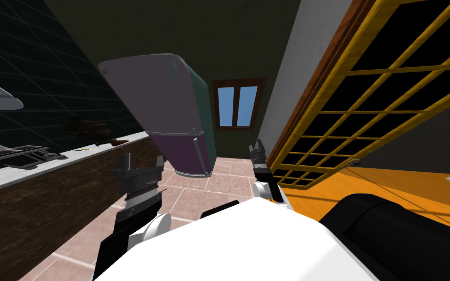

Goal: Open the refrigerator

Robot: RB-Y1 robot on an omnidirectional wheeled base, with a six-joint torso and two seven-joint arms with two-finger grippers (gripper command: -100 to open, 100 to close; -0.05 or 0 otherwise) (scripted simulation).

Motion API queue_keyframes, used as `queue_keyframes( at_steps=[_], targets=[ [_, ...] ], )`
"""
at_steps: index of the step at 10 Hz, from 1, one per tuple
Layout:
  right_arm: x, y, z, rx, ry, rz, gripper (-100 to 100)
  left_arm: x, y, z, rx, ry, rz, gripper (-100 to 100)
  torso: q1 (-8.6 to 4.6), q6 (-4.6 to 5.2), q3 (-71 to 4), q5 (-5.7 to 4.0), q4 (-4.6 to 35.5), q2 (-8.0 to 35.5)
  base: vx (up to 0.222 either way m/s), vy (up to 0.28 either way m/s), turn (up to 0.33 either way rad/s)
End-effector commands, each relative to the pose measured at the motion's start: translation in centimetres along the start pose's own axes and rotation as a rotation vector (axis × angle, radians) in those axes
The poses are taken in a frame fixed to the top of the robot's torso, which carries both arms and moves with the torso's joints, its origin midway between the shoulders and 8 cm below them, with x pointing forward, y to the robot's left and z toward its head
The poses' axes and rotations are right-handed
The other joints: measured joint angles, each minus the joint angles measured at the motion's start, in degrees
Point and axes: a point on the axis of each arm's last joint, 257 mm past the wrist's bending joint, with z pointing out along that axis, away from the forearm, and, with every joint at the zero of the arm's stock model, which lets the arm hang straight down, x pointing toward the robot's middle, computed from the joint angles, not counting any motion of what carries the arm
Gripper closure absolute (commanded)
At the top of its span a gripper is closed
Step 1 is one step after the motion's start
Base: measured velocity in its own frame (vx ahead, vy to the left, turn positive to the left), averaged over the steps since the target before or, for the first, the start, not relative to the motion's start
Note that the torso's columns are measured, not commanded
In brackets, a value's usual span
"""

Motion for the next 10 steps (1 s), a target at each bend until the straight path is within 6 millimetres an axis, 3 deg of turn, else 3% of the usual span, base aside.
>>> queue_keyframes(
  at_steps=[1,9,10],
  targets=[
    [0.00,0.00,0.00,0.000,0.000,0.000,0,0.00,0.00,0.00,0.000,0.000,0.000,0,0.00,0.00,-4.67,0.00,2.35,2.32,0.000,0.000,0.000],
    [0.00,0.02,0.00,0.000,0.000,0.000,0,0.00,-0.02,0.00,0.000,0.000,0.000,0,0.00,0.00,-70.73,0.00,35.37,35.39,0.000,0.000,0.000],
    [0.00,0.02,0.01,0.000,0.000,0.000,0,0.42,0.60,0.15,-0.017,0.035,0.006,-100,0.00,0.00,-79.19,0.00,39.60,39.62,0.014,-0.010,0.010]
  ],
)
